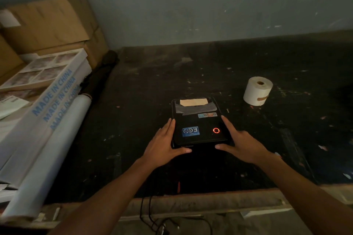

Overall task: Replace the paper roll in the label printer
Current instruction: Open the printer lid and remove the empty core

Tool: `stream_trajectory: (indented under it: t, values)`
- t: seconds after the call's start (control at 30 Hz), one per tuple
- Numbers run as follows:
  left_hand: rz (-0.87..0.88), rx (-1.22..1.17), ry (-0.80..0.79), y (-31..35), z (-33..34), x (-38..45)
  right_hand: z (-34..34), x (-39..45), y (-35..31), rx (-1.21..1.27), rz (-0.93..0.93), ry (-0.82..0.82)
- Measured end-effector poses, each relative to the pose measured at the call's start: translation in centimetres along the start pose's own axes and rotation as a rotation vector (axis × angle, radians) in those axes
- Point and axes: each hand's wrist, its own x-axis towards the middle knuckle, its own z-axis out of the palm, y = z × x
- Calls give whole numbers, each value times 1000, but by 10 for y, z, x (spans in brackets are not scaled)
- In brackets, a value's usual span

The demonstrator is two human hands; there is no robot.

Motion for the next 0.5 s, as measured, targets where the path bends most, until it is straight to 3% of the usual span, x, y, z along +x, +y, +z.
stream_trajectory:
  t: [0.13,0.3,0.5]
  values:
    - [48,0,14,1,-9,6,-10,2,-5,20,42,8]
    - [159,-216,112,10,-42,22,-30,6,-18,68,71,192]
    - [86,-322,131,14,-77,54,-53,28,-34,150,106,390]
